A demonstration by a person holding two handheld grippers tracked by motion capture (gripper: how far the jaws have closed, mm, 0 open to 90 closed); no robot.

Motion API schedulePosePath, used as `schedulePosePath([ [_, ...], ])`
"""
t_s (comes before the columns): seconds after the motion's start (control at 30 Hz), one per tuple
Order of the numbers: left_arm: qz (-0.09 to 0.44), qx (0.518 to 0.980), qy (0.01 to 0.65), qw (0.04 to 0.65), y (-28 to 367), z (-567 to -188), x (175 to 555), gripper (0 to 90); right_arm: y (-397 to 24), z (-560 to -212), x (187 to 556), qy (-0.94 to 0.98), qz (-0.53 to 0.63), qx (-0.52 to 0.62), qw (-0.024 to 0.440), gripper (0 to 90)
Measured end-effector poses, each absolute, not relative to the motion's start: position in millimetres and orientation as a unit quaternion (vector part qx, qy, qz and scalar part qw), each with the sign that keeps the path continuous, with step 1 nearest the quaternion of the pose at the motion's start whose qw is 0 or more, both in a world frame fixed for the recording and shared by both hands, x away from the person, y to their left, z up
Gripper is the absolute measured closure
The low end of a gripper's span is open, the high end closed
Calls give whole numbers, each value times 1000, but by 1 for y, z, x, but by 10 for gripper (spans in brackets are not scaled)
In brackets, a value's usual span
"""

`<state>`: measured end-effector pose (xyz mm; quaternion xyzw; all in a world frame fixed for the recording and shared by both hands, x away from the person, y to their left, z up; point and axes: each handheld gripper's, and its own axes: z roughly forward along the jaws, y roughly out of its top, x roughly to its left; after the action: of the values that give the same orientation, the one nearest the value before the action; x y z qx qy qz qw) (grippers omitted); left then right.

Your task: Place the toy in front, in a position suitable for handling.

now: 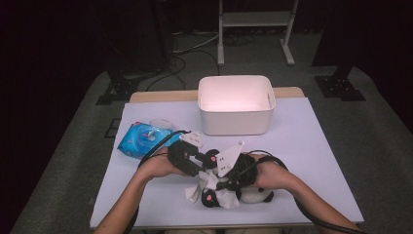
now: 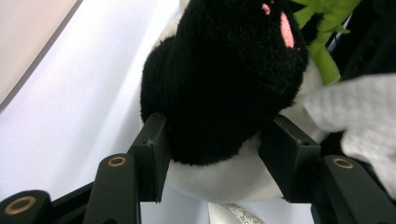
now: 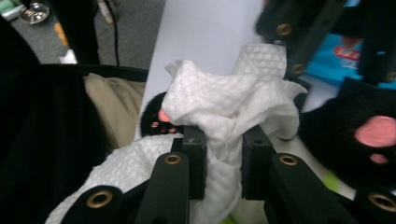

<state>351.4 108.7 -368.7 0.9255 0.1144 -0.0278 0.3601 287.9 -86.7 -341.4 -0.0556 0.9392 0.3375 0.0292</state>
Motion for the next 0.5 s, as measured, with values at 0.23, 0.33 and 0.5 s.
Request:
schedulePosePath([
  [0.23, -27, 924, 116, 364, 109, -369, 350, 452, -96, -342, 290, 947, 313, -50, 48, 752],
  [0.33, -25, 924, 114, 364, 109, -369, 350, 452, -104, -341, 298, 945, 320, -34, 52, 752],
  [0.5, -22, 925, 111, 362, 108, -368, 349, 453, -110, -333, 307, 943, 325, -19, 66, 752],
])
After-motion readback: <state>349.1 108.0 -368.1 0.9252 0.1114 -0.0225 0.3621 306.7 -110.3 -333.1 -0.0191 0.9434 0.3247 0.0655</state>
